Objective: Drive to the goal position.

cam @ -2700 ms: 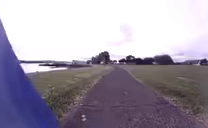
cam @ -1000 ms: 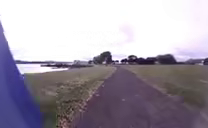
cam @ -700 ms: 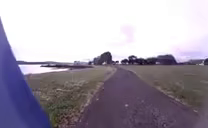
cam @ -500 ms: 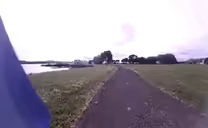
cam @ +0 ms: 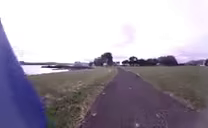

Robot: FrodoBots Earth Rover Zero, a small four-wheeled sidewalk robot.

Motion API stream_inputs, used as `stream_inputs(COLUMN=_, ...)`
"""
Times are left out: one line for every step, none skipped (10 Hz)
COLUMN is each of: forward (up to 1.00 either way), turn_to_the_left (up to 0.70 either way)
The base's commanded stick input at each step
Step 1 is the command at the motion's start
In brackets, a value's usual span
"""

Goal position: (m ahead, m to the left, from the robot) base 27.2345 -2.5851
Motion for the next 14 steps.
stream_inputs(forward=0.70, turn_to_the_left=-0.14)
stream_inputs(forward=0.70, turn_to_the_left=-0.14)
stream_inputs(forward=0.70, turn_to_the_left=-0.14)
stream_inputs(forward=0.70, turn_to_the_left=-0.14)
stream_inputs(forward=0.70, turn_to_the_left=-0.14)
stream_inputs(forward=0.70, turn_to_the_left=-0.14)
stream_inputs(forward=0.70, turn_to_the_left=-0.14)
stream_inputs(forward=0.70, turn_to_the_left=-0.14)
stream_inputs(forward=0.70, turn_to_the_left=-0.14)
stream_inputs(forward=0.70, turn_to_the_left=-0.14)
stream_inputs(forward=0.70, turn_to_the_left=-0.14)
stream_inputs(forward=0.70, turn_to_the_left=-0.14)
stream_inputs(forward=0.70, turn_to_the_left=-0.13)
stream_inputs(forward=0.70, turn_to_the_left=-0.13)
